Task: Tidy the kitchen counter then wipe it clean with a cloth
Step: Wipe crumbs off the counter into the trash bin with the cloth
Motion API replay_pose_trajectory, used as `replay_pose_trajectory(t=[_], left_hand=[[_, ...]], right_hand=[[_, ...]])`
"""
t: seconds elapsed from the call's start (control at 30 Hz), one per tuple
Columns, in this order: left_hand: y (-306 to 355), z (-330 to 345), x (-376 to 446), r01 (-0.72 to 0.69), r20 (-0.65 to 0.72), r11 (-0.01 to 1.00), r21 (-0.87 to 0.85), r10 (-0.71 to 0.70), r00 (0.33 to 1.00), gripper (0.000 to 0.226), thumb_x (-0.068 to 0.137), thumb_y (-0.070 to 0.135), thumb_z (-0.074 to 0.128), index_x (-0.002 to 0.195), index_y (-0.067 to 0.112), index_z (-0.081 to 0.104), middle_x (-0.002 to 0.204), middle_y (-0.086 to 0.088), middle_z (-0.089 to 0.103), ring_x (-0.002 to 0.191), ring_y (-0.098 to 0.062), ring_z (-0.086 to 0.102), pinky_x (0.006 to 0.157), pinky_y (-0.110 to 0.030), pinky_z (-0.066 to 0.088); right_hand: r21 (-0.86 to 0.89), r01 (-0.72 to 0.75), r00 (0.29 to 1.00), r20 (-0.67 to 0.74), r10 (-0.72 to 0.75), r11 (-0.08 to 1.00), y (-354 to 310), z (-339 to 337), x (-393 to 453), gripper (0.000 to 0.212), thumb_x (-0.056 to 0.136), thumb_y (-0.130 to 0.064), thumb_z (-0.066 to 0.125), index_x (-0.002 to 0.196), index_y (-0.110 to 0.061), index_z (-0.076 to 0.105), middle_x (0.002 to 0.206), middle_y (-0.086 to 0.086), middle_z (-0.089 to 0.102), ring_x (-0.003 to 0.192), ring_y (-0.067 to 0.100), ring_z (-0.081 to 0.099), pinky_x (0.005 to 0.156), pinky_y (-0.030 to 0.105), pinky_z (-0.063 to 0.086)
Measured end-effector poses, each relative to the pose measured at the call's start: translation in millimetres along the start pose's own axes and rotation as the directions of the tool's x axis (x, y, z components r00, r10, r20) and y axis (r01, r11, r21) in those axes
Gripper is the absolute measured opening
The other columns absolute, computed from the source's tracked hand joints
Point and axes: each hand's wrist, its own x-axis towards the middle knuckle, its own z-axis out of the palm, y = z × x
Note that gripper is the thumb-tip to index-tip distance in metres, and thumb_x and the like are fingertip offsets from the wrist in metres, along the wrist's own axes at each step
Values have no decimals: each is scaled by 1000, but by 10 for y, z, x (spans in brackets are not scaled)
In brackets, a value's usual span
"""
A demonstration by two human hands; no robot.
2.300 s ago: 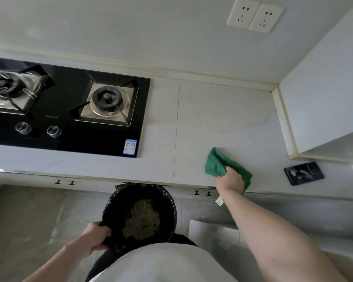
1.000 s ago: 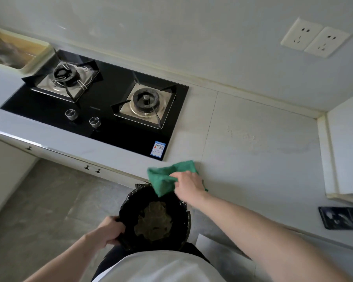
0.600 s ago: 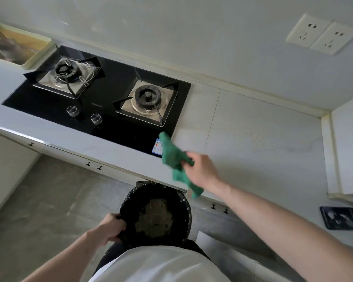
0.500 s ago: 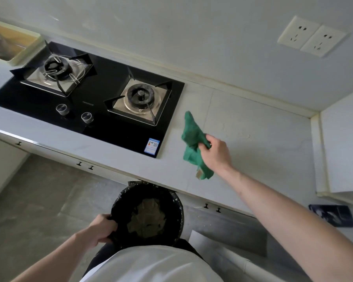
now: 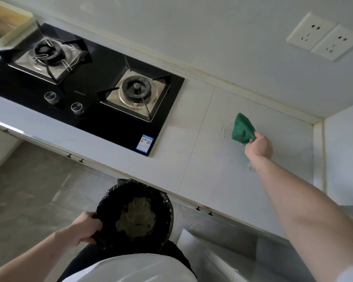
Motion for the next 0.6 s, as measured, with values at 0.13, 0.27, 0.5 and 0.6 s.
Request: replay_pose_trajectory(t=[0.13,0.27,0.5,0.6], left_hand=[[9,6,-6,21,-7,1000,4,-21,1000,28,78,-8,51,88,6,73,79,-23,74,65,-41,74,60,-46,64],[20,31,-41,19,-18,1000,-16,-19,1000,30,79,-8,50,86,9,73,72,-18,73,59,-35,73,51,-35,61],[20,-12,-11,29,-14,999,-41,-29,999,31,77,-9,49,86,7,74,73,-17,73,62,-37,74,56,-42,63],[14,-29,-13,21,-3,999,-35,-21,1000,29,76,-8,50,85,5,74,73,-17,73,64,-37,75,61,-47,64]], right_hand=[[-11,-28,995,93,29,1000,-71,171,175,32,98,-15,52,126,-15,67,126,16,67,119,38,59,94,38,49],[-49,-30,976,212,40,998,-139,375,288,28,101,-21,51,122,-13,67,124,17,68,117,38,61,95,36,48],[-145,130,958,275,-87,981,-139,557,117,42,102,-21,51,144,-18,54,154,6,47,139,34,44,113,39,38],[-113,234,938,287,-194,966,-177,576,-141,43,101,-19,54,143,-18,57,155,3,47,140,33,43,113,40,39]])
